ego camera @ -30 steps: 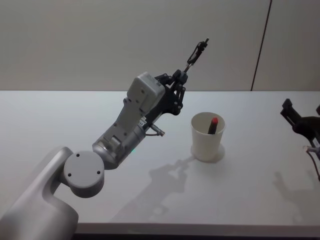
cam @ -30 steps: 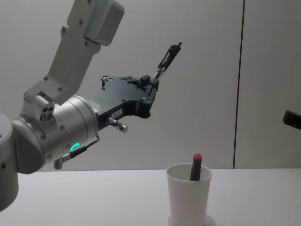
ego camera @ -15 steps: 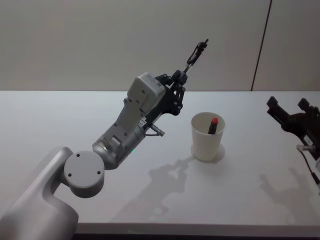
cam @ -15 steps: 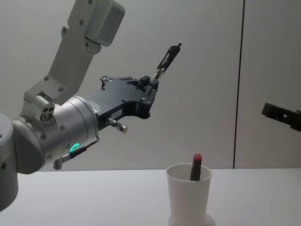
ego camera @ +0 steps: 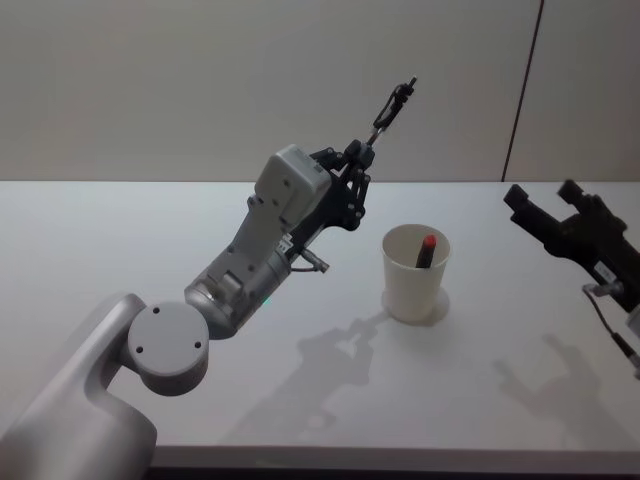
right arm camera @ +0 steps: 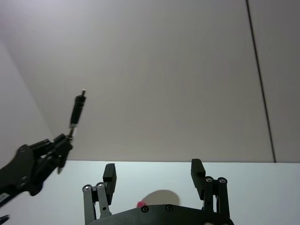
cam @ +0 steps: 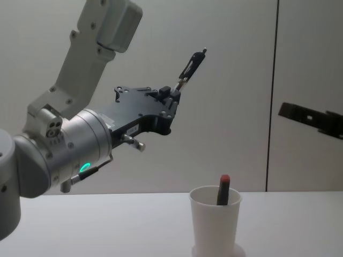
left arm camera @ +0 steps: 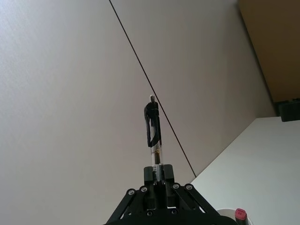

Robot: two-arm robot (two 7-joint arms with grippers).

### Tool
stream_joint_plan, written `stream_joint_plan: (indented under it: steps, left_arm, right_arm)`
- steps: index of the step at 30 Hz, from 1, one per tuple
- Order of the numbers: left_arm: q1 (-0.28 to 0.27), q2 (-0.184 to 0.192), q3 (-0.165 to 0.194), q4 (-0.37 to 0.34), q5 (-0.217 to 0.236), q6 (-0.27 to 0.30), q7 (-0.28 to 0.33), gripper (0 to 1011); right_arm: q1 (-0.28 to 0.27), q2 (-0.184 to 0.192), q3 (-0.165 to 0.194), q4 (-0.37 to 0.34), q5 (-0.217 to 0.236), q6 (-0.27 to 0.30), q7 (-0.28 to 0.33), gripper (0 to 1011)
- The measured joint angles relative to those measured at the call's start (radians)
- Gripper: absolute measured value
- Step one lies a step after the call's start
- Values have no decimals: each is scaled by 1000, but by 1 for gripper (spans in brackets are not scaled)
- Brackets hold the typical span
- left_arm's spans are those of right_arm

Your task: Place the pen into the pen holder.

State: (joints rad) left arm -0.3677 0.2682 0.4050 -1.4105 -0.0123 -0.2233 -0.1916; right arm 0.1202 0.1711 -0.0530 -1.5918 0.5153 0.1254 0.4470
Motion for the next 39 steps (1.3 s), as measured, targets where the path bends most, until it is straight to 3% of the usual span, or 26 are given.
stream_joint_plan:
  steps: [18,27,39]
  left_arm:
    - [0,0,0,0,0,0,0,130]
    - [0,0,0,0,0,0,0,130]
    - [0,0,0,0,0,0,0,130]
  right_arm:
    - [118,32,3,123,127,33,296,1002]
    - [185,26,-11,195,162,51,351,1002]
    - [253,11,-39,268,176,67,382,1002]
